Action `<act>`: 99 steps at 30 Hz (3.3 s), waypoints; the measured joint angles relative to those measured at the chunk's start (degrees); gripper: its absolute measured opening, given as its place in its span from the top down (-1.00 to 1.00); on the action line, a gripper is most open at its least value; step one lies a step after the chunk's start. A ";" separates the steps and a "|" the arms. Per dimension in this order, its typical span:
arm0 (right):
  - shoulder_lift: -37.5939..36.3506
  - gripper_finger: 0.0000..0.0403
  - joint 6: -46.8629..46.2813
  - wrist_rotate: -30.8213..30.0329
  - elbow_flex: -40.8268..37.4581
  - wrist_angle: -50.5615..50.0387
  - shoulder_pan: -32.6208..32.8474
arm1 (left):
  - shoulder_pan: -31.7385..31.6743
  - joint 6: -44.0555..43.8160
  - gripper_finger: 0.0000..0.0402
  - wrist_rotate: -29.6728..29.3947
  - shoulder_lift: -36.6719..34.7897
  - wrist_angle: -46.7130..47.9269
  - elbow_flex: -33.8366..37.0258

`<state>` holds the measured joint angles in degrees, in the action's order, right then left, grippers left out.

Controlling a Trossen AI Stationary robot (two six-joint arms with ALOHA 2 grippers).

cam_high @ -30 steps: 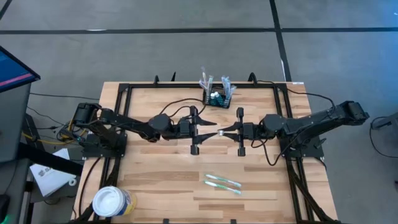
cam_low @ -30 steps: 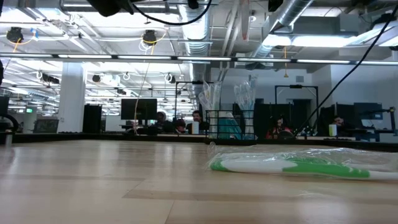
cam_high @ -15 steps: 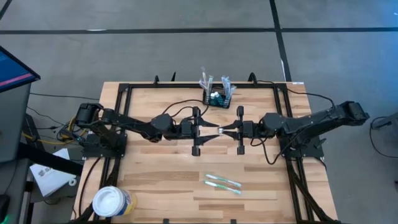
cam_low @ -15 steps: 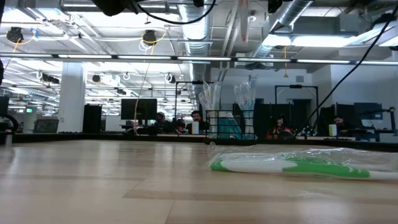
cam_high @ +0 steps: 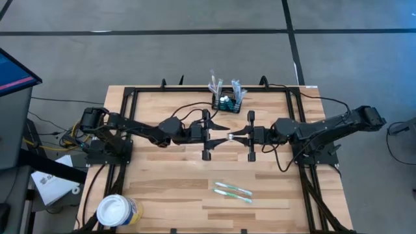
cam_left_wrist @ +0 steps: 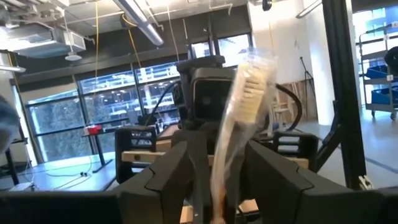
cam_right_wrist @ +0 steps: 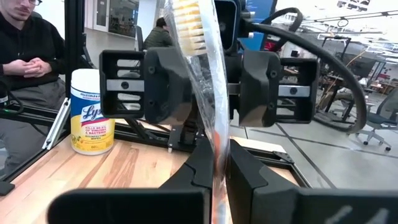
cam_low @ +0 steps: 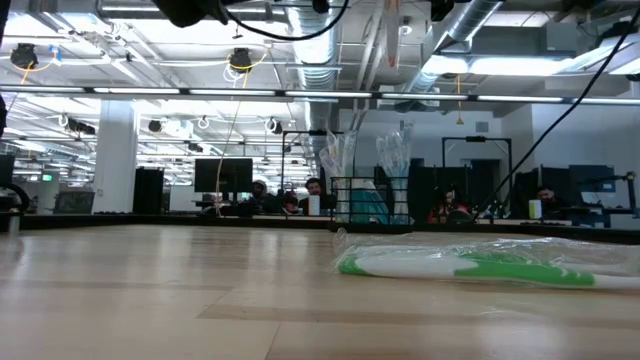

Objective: Pick & Place toothbrushing station
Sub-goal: Put the orange toothbrush into the mesh organizer

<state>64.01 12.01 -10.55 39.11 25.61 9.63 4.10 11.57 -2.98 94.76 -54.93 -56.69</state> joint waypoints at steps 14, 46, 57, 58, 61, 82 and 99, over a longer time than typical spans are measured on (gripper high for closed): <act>0.02 0.95 0.00 0.00 -0.02 -0.11 0.00 | -0.33 0.00 0.23 0.36 1.84 0.02 -2.23; 0.02 0.75 0.63 0.00 0.00 -2.30 -0.04 | -0.73 0.07 0.97 -0.61 1.75 1.45 -2.19; -2.09 0.54 0.91 0.01 -0.02 -7.11 -0.16 | -1.20 0.19 0.97 -1.56 1.22 3.58 -2.03; -2.63 0.50 1.67 0.06 -0.02 -7.76 -0.26 | -1.27 0.20 0.97 -1.63 1.22 3.55 -2.03; -4.82 0.39 2.39 0.11 -0.02 -11.56 -0.38 | -1.69 0.22 0.97 -1.64 1.22 3.60 -2.03; -11.19 0.42 -5.62 0.00 -0.02 -31.85 -0.39 | -10.61 -0.47 0.97 -1.57 1.22 3.54 -1.31; -8.81 0.41 -5.62 0.00 0.00 -31.50 -0.42 | -20.43 -5.55 0.97 -2.09 1.25 1.40 0.35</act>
<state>55.20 6.40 -10.55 39.12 -5.90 9.21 -16.33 6.02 -5.07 96.01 -53.53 -56.34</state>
